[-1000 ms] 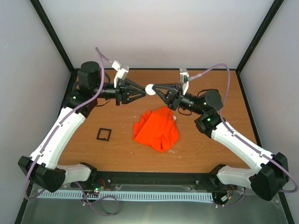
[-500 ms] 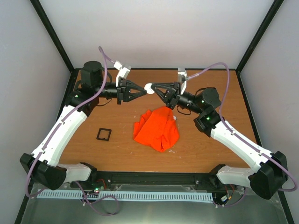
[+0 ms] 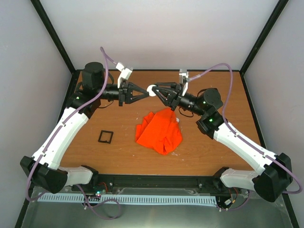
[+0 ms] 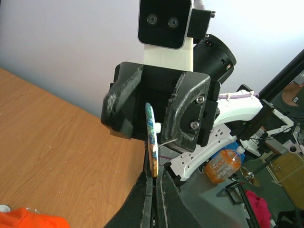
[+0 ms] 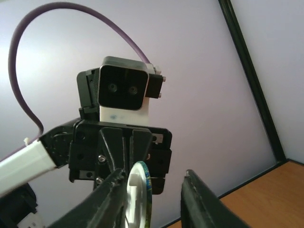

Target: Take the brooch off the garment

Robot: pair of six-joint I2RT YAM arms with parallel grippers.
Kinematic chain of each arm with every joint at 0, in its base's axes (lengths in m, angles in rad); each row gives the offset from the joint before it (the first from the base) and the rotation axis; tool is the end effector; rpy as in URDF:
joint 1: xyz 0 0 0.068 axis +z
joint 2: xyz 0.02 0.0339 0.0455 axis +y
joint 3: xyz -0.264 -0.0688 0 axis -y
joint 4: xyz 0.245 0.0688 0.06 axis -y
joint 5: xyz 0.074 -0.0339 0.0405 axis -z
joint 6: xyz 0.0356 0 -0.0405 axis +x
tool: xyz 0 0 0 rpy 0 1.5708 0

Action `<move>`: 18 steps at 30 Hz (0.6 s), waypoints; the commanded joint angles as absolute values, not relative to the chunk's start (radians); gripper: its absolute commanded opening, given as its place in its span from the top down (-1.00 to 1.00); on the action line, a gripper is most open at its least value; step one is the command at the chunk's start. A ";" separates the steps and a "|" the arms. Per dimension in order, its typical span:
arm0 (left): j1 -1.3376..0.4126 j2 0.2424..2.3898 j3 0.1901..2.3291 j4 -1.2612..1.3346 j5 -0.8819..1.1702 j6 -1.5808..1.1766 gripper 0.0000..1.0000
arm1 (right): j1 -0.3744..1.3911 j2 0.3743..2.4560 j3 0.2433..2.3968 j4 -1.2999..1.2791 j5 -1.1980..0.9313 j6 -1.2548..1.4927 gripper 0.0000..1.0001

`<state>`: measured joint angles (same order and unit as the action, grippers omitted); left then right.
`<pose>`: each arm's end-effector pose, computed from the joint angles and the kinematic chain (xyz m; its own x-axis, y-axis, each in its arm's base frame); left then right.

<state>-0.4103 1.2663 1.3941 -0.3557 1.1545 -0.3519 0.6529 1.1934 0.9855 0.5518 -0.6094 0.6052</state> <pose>0.2276 -0.1345 0.4361 -0.5317 0.0793 -0.8432 0.8469 0.0455 -0.5297 0.2037 0.1814 0.4019 -0.3067 0.3528 -0.8840 -0.9140 0.1499 0.3769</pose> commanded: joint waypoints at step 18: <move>-0.396 1.215 1.374 -0.286 1.061 -0.289 0.99 | 0.645 1.224 0.904 0.919 -0.650 0.883 0.29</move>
